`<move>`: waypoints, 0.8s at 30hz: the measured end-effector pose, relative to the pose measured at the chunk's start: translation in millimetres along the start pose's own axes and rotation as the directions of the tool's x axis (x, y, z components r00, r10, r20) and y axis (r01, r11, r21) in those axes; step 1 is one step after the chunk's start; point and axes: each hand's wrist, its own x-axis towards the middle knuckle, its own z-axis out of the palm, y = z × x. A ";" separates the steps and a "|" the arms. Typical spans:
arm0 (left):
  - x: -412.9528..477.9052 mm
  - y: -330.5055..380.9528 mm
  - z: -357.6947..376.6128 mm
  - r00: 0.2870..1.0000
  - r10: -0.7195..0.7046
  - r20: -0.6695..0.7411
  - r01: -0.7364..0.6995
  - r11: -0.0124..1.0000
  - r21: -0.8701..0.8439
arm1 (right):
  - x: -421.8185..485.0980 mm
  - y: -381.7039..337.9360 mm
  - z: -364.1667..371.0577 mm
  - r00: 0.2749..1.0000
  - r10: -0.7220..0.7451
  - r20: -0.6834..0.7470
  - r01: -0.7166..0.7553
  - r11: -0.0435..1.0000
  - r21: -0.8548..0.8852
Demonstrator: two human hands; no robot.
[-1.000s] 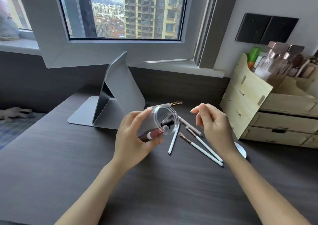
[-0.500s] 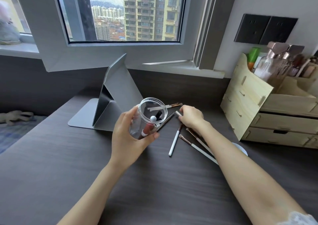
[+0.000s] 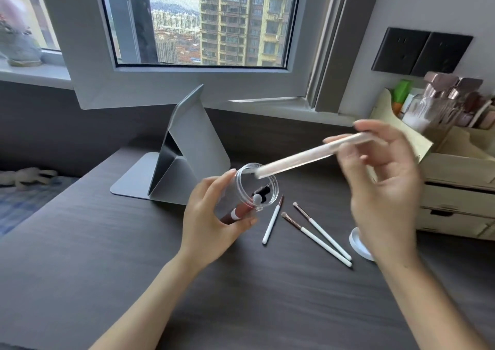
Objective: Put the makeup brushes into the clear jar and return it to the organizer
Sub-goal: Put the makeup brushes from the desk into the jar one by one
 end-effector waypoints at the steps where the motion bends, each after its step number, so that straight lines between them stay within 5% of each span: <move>1: -0.3 0.9 0.0 1.000 0.011 0.006 -0.011 1.000 0.008 | -6.4 2.4 5.1 0.998 0.018 0.061 -0.015 0.999 -0.042; 4: -1.2 1.3 -0.1 0.999 0.053 0.007 -0.053 0.997 0.052 | -24.2 16.4 22.1 0.980 0.045 0.195 -0.001 0.975 -0.222; 7: -1.8 1.1 -1.3 0.998 0.062 0.016 -0.063 0.994 0.090 | -37.1 29.0 35.6 0.965 -0.079 0.252 0.182 0.890 -0.418; 10: -2.2 1.2 -2.6 0.998 0.062 0.026 -0.064 0.994 0.090 | -42.2 33.7 45.0 0.908 -0.244 0.340 0.389 0.792 -0.470; 12: -1.6 1.5 -2.5 0.998 0.064 0.025 -0.066 0.994 0.084 | -38.1 37.1 43.8 0.905 -0.264 0.333 0.399 0.799 -0.450; 15: 1.6 1.5 -4.6 0.999 0.031 -0.018 -0.030 0.998 0.050 | -18.3 56.9 39.6 0.982 -0.120 0.148 0.172 0.889 -0.424; 18: 3.8 2.1 -7.4 0.996 -0.057 -0.074 0.055 0.998 -0.031 | -2.9 113.1 44.9 0.980 0.055 0.191 0.093 0.722 -0.686; 21: 5.3 3.6 -8.4 0.983 -0.150 -0.103 0.136 0.982 -0.130 | -1.7 166.6 54.3 0.847 0.254 0.468 0.278 0.538 -0.796; 24: 6.3 3.8 -9.6 0.974 -0.199 -0.112 0.177 0.968 -0.176 | 0.4 190.6 63.2 0.721 0.361 0.591 0.429 0.438 -0.790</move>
